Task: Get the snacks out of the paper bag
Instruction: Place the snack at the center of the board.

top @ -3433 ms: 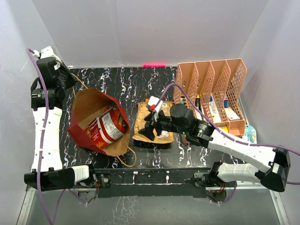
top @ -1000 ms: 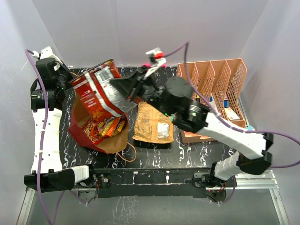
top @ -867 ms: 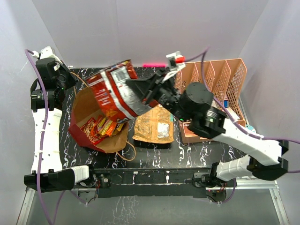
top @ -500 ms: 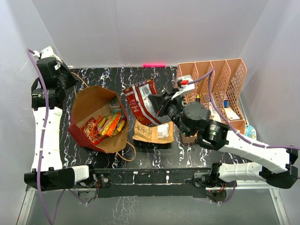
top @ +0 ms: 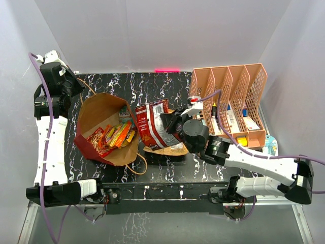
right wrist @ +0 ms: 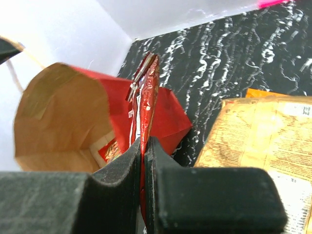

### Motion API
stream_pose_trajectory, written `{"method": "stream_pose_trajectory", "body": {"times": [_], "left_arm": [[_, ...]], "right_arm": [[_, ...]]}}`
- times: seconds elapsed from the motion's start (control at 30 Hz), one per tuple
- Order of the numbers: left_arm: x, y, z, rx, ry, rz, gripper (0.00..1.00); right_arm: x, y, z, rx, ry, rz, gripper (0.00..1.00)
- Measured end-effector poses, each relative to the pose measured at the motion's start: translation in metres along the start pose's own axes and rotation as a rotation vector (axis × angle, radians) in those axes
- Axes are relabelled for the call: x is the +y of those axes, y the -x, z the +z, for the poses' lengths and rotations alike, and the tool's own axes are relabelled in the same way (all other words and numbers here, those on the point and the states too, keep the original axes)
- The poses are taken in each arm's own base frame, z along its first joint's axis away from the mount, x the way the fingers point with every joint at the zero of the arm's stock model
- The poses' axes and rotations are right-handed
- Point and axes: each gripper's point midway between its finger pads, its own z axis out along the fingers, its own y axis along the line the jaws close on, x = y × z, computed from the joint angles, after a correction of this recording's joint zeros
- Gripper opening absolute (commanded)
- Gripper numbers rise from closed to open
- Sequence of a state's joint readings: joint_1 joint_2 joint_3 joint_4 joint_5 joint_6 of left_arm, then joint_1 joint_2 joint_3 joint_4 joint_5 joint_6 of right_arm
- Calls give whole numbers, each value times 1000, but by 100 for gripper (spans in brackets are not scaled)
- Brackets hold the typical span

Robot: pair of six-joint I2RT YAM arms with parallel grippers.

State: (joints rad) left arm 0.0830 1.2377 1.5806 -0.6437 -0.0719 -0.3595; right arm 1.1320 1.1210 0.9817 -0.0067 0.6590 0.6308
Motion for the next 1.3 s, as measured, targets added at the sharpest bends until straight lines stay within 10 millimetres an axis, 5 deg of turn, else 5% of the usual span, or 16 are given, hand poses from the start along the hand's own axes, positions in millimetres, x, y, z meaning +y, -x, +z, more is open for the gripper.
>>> {"method": "stream_pose_trajectory", "body": {"times": [0.17, 0.3, 0.4, 0.53, 0.8, 0.93, 1.03, 1.3], "left_arm": [[0, 0, 0, 0, 0, 0, 0], [0, 0, 0, -1, 2, 2, 0], [1, 0, 0, -2, 6, 4, 0], [2, 1, 0, -4, 10, 5, 0], [2, 2, 0, -9, 11, 8, 0], [2, 2, 1, -11, 10, 8, 0], [2, 2, 1, -11, 10, 8, 0], [0, 2, 0, -7, 0, 7, 0]], "right_arm": [[-69, -29, 35, 11, -149, 125, 7], [-166, -69, 73, 78, -366, 152, 7], [-194, -93, 84, 134, -423, 104, 7], [-206, -114, 94, 189, -428, 19, 7], [-229, -126, 109, 260, -436, -108, 9], [-231, -127, 107, 291, -431, -155, 40], [-234, -129, 102, 352, -441, -212, 52], [-183, -73, 94, 444, -361, -290, 62]]}}
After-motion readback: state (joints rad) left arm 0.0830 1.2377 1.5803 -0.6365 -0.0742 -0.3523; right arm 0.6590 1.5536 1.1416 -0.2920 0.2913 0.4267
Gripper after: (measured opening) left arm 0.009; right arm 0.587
